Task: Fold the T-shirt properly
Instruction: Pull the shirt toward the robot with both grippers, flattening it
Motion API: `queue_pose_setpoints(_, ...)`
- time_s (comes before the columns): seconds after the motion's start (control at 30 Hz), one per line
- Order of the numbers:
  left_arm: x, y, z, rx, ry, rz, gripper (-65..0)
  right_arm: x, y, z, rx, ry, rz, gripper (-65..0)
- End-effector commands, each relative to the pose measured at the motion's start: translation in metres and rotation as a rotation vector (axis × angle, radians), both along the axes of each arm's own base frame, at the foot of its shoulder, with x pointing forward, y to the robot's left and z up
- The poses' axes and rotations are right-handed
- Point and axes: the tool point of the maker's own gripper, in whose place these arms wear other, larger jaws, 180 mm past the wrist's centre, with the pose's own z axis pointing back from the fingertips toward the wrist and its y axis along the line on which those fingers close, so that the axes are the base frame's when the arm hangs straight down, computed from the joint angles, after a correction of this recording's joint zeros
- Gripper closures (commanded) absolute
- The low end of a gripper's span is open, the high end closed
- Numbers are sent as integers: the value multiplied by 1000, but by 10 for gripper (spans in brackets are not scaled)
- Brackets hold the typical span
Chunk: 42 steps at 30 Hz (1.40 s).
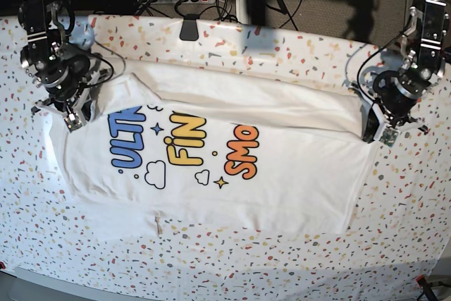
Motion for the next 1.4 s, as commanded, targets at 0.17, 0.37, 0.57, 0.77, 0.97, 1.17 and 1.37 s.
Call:
queue_pose_setpoints(0.17, 8, 18, 9, 158, -32, -6, -255, 15, -12, 23, -23, -63, -14, -178)
queue_pose_setpoints(0.37, 6, 37, 2, 203, 21, 85, -254, 19, -17, 47, -14, -126, -37, -178)
queue_pose_setpoints(0.57, 8, 23, 8, 27, 18, 110, -199, 3, -2, 64, 116, -133, -64, -39)
queue_pose_setpoints(0.77, 9, 13, 13, -124, 14, 128, 0, -15, -13, 55, 232, -86, -164, 0)
queue_pose_setpoints(0.97, 9, 6, 15, -220, 17, 143, 0, -19, -9, 46, 264, -63, -189, 0)
queue_pose_setpoints(1.17, 8, -10, 4, -292, 17, 161, 0, -25, -21, 19, 288, -31, -250, 0)
queue_pose_setpoints(1.37, -11, -23, -29, -322, 116, 148, 0, -46, -19, -10, 294, 105, -224, 0)
